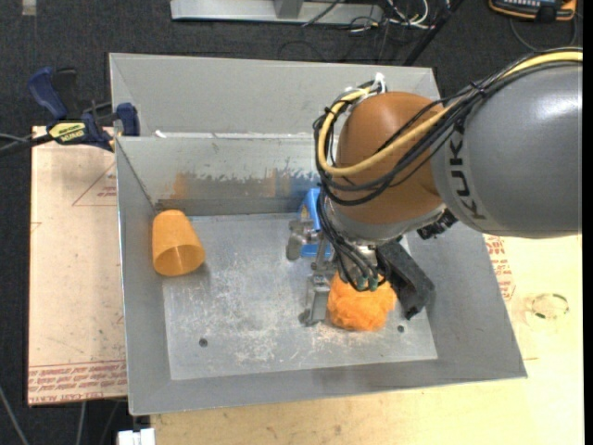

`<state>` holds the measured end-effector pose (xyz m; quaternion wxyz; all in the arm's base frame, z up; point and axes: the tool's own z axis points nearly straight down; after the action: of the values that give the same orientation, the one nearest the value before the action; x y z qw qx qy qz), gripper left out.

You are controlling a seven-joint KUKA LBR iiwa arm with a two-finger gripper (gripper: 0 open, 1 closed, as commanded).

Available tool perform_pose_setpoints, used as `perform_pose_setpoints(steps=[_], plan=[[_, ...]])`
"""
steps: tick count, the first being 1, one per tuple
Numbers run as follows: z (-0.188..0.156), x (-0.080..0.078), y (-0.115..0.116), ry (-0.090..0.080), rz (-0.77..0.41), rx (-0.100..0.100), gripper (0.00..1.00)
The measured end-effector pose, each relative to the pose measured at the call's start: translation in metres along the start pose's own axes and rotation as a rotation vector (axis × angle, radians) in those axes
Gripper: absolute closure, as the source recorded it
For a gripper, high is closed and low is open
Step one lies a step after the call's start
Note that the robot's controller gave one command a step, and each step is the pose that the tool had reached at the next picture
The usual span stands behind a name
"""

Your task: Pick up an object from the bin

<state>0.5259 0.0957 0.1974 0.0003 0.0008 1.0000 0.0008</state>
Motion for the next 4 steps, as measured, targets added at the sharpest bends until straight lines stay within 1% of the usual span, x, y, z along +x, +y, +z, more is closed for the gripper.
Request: perform_pose_setpoints(steps=[1, 2, 3, 4], plan=[[0.0, 0.0, 0.0, 0.0, 0.0, 0.0, 0.0], [0.005, 0.011, -0.02, -0.003, 0.047, -0.003, 0.0], [0.043, 0.001, -0.044, -0.004, 0.089, 0.001, 0.0], [0.061, 0.018, -0.064, -0.001, -0.043, -0.004, 0.0]])
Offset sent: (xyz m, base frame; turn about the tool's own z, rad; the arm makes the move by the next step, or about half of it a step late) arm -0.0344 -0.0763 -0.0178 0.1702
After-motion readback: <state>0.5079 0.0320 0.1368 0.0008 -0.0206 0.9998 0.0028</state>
